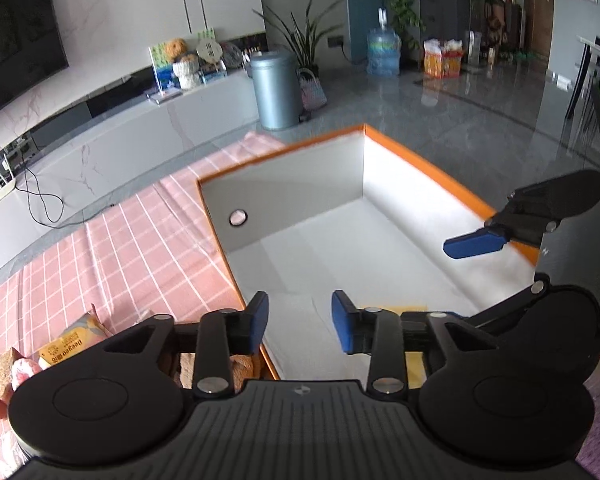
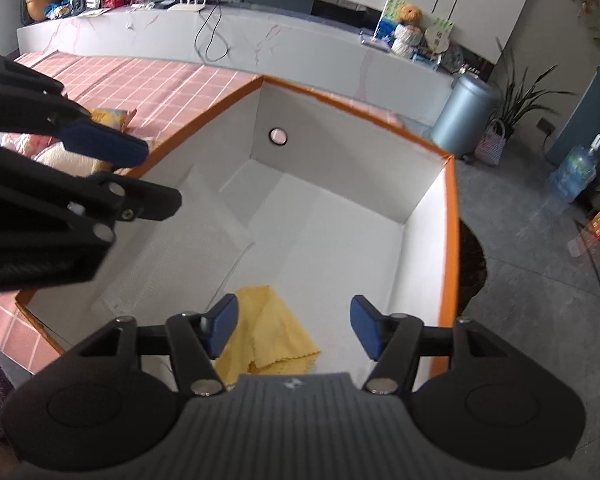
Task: Organize soft objects
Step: 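Grasp the brown plush bear with the right gripper while the left gripper grasps the white slipper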
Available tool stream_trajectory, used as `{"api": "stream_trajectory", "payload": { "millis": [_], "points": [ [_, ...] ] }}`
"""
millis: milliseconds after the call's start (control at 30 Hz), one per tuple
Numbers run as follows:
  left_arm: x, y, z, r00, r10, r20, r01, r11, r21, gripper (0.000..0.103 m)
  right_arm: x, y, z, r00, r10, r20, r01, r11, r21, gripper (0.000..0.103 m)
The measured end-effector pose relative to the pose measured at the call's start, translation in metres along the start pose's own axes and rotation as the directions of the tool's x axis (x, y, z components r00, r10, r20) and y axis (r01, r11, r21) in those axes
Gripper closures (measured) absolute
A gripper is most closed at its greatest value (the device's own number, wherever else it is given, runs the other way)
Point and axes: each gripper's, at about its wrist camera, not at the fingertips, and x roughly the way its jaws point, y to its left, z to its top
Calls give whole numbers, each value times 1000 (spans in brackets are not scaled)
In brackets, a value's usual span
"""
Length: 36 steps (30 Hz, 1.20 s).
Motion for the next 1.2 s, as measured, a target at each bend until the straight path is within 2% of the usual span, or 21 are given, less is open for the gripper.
{"api": "stream_trajectory", "payload": {
  "millis": [167,200,300,467,600,767,900,967,1067,1133,1200],
  "points": [
    [-24,10,3,996,-24,81,28,999,-44,56,-19,1,2,997,-45,62,45,999,6,38],
    [-29,14,3,995,-30,100,35,998,-54,56,-24,2,2,995,-53,83,52,999,10,35],
    [-43,27,0,988,-43,150,57,994,-92,56,-40,6,3,985,-52,163,49,999,23,35],
    [-63,54,-9,980,-29,195,63,983,-172,56,-62,20,9,957,25,288,-32,999,19,35],
    [-71,75,-16,984,5,177,32,978,-207,56,-71,44,21,939,105,326,-83,993,-80,35],
    [-74,104,-32,989,44,140,-9,971,-240,56,-63,75,39,934,208,290,-159,970,-185,35],
    [-72,124,-51,993,74,88,-50,966,-252,56,-46,105,50,940,268,213,-201,935,-292,35],
    [-68,133,-60,995,75,61,-58,966,-251,56,-34,116,55,945,282,163,-216,917,-335,35],
    [-58,142,-72,997,75,29,-66,967,-247,47,-13,128,64,954,289,81,-239,894,-378,35],
    [-50,144,-84,997,70,12,-65,970,-236,45,4,136,70,958,285,22,-253,881,-400,31],
    [-40,145,-93,998,56,-6,-56,973,-223,42,17,141,75,959,281,-24,-265,869,-418,22]
  ]
}}
